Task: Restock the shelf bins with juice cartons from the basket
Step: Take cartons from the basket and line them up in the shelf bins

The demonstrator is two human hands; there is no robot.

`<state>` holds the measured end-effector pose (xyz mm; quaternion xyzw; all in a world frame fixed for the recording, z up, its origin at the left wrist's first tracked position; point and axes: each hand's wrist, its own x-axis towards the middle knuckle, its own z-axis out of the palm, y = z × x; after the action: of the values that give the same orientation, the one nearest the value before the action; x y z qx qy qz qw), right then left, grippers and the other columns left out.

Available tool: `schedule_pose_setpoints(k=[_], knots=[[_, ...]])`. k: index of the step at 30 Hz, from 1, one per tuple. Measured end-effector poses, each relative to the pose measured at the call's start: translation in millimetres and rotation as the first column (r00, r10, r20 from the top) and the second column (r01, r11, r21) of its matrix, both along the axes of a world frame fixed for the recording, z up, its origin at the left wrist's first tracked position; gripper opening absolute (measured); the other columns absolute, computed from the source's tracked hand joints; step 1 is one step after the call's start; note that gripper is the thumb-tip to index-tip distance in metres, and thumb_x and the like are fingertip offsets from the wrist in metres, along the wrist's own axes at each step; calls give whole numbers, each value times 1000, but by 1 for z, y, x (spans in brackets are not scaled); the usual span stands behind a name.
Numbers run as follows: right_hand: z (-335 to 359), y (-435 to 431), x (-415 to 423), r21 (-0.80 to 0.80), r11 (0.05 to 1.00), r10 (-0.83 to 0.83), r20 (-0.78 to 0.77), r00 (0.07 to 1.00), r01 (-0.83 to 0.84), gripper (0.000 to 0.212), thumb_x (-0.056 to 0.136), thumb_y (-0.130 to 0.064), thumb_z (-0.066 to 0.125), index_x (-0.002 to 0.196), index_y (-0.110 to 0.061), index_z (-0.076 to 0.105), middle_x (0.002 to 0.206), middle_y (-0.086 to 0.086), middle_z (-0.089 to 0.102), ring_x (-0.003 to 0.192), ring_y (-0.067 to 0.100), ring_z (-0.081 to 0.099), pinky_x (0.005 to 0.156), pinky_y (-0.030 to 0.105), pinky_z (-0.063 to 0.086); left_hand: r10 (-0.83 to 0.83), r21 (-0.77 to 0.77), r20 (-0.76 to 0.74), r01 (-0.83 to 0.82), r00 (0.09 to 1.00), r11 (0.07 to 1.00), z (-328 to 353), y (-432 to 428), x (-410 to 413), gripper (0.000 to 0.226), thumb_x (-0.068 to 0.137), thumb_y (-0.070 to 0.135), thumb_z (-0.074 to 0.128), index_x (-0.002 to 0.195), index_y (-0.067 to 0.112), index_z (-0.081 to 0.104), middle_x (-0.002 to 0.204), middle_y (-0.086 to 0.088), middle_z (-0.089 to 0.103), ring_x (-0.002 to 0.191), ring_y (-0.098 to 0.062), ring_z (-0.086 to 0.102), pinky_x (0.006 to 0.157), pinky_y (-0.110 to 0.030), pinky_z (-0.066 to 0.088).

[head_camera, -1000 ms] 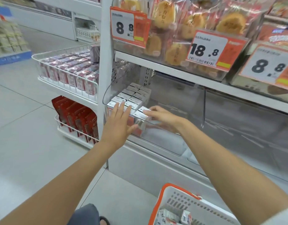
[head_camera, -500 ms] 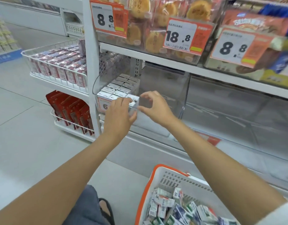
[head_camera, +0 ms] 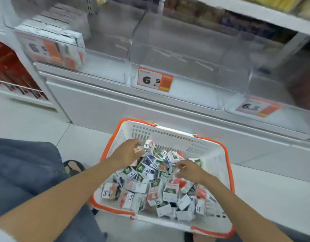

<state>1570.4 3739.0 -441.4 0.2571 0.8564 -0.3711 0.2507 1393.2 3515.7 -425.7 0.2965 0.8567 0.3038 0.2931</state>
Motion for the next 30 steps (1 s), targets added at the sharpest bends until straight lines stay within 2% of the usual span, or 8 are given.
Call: schedule_pose_setpoints(k=[4, 9, 12, 14, 17, 20, 25, 30], knots=[[-23, 3, 39, -252, 957, -116, 110, 987, 140, 54, 79, -38, 79, 125, -25, 56, 125, -1, 58, 99, 6, 57, 81, 14, 47, -104, -23, 120, 108, 987, 994, -16, 10, 21, 20, 91, 26, 65, 103, 11, 58, 99, -8, 58, 71, -16, 54, 72, -30, 45], [-37, -18, 38, -311, 948, 15, 238, 971, 61, 105, 62, -64, 80, 149, -29, 32, 149, -6, 38, 131, 18, 43, 107, 32, 36, -130, -81, 126, 141, 984, 987, -22, 21, 31, 9, 92, 20, 63, 99, 17, 58, 93, 10, 56, 81, -14, 55, 65, -17, 39], [-35, -18, 36, -300, 945, -81, 165, 983, 128, 78, 69, -54, 80, 134, -23, 50, 121, -1, 60, 94, 11, 67, 80, 19, 48, -144, -86, 268, 172, 953, 981, -22, 30, 35, 38, 87, -11, 53, 121, 7, 56, 127, -7, 55, 94, -18, 56, 69, -27, 44], [-27, -13, 29, -326, 914, -231, 69, 970, 241, 48, 77, -57, 72, 98, -15, 62, 90, 0, 65, 67, 13, 68, 68, 21, 55, -224, -121, 307, 271, 925, 955, -20, 37, 37, 64, 83, -12, 58, 139, 16, 46, 143, -1, 45, 120, -17, 51, 80, -30, 49], [-7, -4, 11, -437, 847, -293, 88, 952, 301, 73, 77, -81, 49, 87, -11, 66, 87, -4, 68, 79, 18, 72, 81, 41, 59, -280, -37, 411, 323, 868, 946, -15, 52, 45, 79, 79, 19, 80, 146, 27, 39, 142, 15, 39, 131, -8, 43, 104, -27, 41], [5, 10, -2, -555, 781, -286, 87, 954, 285, 68, 77, -88, 31, 104, -37, 67, 106, -15, 71, 98, 14, 70, 79, 26, 56, -88, 103, 524, 40, 847, 994, -13, 62, 50, 45, 79, 19, 80, 119, 26, 60, 115, 7, 69, 98, -2, 66, 91, -29, 54], [-38, 32, 13, -60, 986, -155, 47, 987, 158, 61, 97, -50, 47, 146, -15, 39, 150, 7, 43, 133, 24, 45, 110, 37, 35, 116, 40, 684, -196, 720, 980, -17, 53, 40, 45, 84, 26, 74, 125, 23, 54, 118, 0, 63, 107, -17, 63, 85, -38, 58], [-75, 23, 18, 5, 994, -113, 174, 978, 114, 93, 74, -44, 80, 149, -15, 32, 135, 7, 56, 118, 24, 55, 103, 37, 43, 195, -15, 774, -290, 602, 957, -22, 43, 33, 49, 86, 26, 72, 131, 27, 53, 132, -4, 55, 119, -21, 56, 90, -44, 56]])
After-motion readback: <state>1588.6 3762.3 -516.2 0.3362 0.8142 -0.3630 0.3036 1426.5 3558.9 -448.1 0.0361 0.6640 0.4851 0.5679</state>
